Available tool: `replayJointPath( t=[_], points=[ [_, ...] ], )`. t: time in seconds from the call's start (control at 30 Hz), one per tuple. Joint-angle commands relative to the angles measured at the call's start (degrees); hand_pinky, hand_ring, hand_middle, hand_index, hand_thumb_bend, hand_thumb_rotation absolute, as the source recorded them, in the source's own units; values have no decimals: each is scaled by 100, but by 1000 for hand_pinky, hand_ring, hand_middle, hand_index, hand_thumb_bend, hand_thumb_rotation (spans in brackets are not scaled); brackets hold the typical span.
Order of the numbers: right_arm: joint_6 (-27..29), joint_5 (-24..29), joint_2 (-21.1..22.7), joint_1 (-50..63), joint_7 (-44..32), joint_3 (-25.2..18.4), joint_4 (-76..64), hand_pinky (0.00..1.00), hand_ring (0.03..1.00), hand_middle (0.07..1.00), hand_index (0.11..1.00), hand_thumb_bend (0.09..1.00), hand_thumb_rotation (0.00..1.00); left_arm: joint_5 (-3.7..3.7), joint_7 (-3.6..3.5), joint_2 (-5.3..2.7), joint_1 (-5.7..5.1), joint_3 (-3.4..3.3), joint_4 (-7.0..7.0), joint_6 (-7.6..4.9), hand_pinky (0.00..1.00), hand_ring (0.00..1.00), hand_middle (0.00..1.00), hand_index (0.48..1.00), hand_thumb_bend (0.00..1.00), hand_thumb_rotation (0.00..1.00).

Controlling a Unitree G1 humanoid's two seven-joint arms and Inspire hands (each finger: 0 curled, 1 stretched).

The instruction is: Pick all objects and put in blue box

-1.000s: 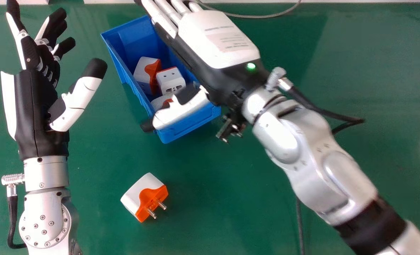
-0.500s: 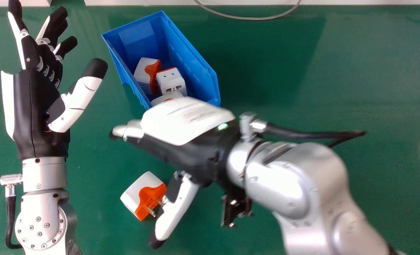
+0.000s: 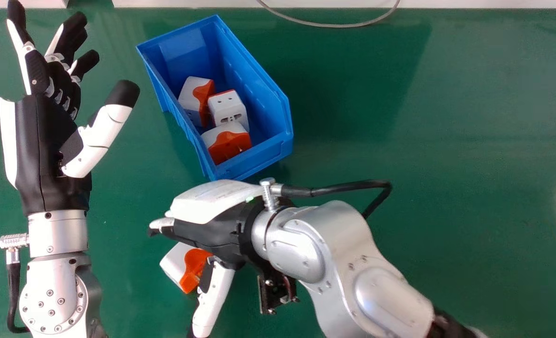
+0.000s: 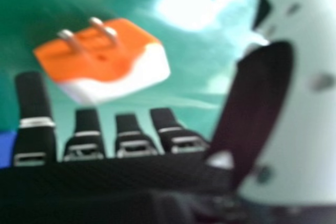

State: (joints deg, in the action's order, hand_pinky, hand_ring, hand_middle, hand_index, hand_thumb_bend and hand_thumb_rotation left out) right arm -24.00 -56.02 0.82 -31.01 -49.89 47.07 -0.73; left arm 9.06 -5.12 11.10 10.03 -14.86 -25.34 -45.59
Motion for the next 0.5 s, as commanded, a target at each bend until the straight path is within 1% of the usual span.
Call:
replayJointPath(
  t=[0.0, 0.03, 0.07, 0.13, 0.17, 0.2, 0.23, 0.3, 0.33, 0.37, 0.4, 0.43, 0.47],
  points=[
    [161, 75, -185, -158, 279, 73, 311, 647, 951, 973, 864, 828, 212, 15, -8, -4, 8, -26, 127, -56, 862, 913, 896, 887, 858, 487],
    [214, 52, -201, -157, 411, 109, 455, 640, 943, 967, 798, 830, 163, 7, -3, -5, 3, -29, 130, -52, 861, 912, 896, 887, 858, 488],
    [276, 14, -203, -160, 536, 156, 581, 637, 941, 964, 774, 830, 145, 11, -4, -8, -6, -30, 142, -39, 860, 912, 896, 887, 858, 488],
    [440, -69, -179, -194, 786, 269, 817, 637, 941, 964, 774, 830, 145, -26, 17, -9, -16, -39, 145, -44, 860, 912, 896, 887, 858, 488],
    [505, -105, -182, -202, 931, 309, 930, 630, 934, 959, 746, 827, 118, -28, 14, -8, -14, -43, 129, -61, 860, 912, 896, 887, 858, 488],
    [566, -143, -188, -206, 1104, 348, 1046, 587, 885, 921, 671, 822, 60, -56, 29, -4, -13, -48, 120, -71, 860, 912, 893, 887, 857, 490],
    [633, -167, -195, -193, 1313, 375, 1156, 560, 845, 888, 626, 824, 31, -84, 46, -3, -15, -53, 119, -76, 862, 912, 891, 887, 859, 494],
    [784, -153, -223, -132, 1853, 387, 1387, 560, 845, 888, 626, 824, 31, -103, 53, 1, -19, -51, 129, -79, 862, 912, 891, 887, 859, 494],
    [846, -140, -235, -105, 2081, 386, 1474, 527, 782, 839, 591, 763, 43, -104, 48, 4, -18, -50, 126, -87, 862, 913, 892, 887, 856, 497],
    [917, -156, -241, -82, 2329, 406, 1563, 483, 694, 772, 542, 643, 81, -106, 46, 7, -16, -51, 119, -94, 863, 915, 894, 888, 850, 498],
    [992, -149, -243, -64, 2544, 416, 1631, 483, 694, 772, 542, 643, 81, -68, 19, 3, -18, -47, 124, -84, 863, 915, 894, 888, 850, 498],
    [1097, -106, -235, -41, 2747, 406, 1671, 454, 658, 747, 532, 617, 88, -61, 15, 0, -23, -46, 130, -72, 862, 915, 893, 887, 850, 499],
    [1222, -31, -227, -6, 2953, 374, 1701, 412, 617, 691, 525, 598, 70, -57, 14, -3, -27, -47, 132, -64, 864, 916, 894, 888, 850, 497]
  ],
)
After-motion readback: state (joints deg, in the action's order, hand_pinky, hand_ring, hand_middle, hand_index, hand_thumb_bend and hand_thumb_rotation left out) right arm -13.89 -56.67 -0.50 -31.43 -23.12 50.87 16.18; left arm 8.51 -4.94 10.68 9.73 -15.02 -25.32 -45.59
